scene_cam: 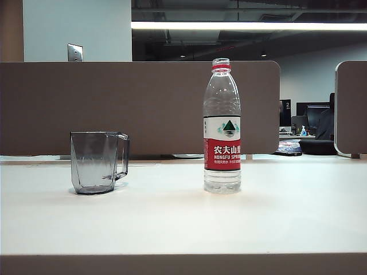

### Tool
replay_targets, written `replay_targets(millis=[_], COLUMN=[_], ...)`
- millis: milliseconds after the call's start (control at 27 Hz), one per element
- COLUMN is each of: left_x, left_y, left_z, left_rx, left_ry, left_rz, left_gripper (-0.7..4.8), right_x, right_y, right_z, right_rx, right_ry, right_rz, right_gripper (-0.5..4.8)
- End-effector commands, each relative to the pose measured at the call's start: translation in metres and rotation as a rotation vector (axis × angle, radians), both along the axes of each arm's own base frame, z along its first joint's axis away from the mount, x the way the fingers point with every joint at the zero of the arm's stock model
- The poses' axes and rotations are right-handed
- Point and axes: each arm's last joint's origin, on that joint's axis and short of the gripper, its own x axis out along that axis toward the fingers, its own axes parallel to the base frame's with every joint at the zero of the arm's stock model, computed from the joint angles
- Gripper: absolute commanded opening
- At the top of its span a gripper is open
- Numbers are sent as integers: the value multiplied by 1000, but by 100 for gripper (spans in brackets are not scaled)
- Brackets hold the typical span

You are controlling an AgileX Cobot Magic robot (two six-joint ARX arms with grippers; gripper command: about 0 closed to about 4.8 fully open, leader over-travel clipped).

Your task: Pick up the mineral water bottle on the table and pour water into the mug until it's half full.

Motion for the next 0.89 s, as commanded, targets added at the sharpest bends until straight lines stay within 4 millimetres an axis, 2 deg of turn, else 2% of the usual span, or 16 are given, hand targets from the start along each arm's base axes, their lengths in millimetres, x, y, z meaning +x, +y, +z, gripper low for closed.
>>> replay_targets(millis=[37, 260, 334, 371, 482, 519, 667, 890], left_x=[0, 0, 0, 0, -1, -1, -4, -10], left_y=[0, 0, -1, -4, -13, -20, -36, -52], left_z=[2, 2, 2, 2, 2, 0, -3, -6], left_rx=[0, 0, 0, 0, 0, 1, 10, 26], left_ry=[-16, -16, -16, -16, -7, 7, 45, 87], left_rz=[-4, -4, -12, -34, -133, -203, -365, -533], left_gripper=[-5, -5, -5, -5, -5, -5, -5, -5], right_x=[0, 0, 0, 0, 0, -1, -3, -4], right_y=[0, 0, 1, 2, 6, 9, 14, 17], right_z=[-1, -1, -1, -1, -1, -1, -1, -1], right_rx=[-3, 2, 74, 179, 337, 413, 484, 590], right_ry=[-1, 3, 0, -1, 18, 44, 100, 172], right_rz=[-1, 0, 27, 81, 202, 303, 484, 623], right_gripper=[-1, -1, -1, -1, 0, 0, 0, 3])
